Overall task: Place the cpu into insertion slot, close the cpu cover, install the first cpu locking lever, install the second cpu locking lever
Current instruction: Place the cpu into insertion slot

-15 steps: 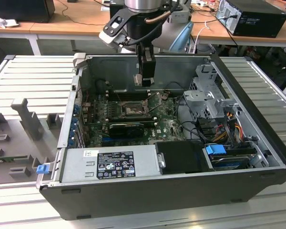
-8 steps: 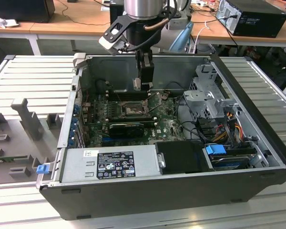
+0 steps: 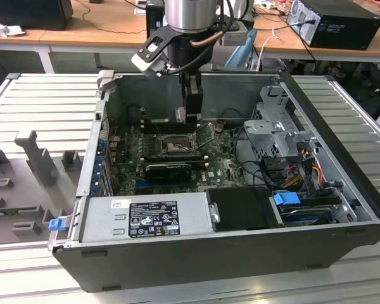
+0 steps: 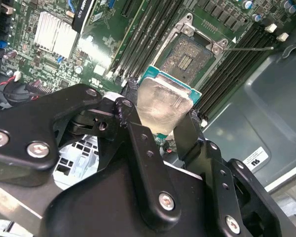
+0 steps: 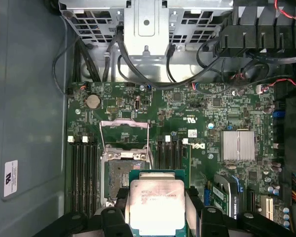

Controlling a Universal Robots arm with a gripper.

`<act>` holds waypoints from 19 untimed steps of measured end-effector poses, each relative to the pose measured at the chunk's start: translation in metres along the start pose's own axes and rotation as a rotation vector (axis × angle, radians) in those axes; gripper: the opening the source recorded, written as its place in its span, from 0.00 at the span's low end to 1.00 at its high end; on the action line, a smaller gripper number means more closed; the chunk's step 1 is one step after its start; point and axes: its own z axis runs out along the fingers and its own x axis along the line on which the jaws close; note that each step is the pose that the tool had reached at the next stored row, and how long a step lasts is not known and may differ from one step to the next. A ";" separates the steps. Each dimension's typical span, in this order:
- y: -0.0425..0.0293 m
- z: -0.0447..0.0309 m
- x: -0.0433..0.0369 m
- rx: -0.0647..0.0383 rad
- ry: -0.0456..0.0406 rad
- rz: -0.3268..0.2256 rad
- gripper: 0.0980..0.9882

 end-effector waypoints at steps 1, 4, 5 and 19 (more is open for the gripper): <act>-0.0003 0.0032 0.0001 0.004 0.0000 0.000 0.49; -0.0009 0.0111 0.0000 0.009 -0.0001 0.000 0.49; -0.0011 0.0148 -0.0001 0.009 0.0001 -0.001 0.49; -0.0025 0.0340 -0.0005 0.032 0.0053 -0.051 0.49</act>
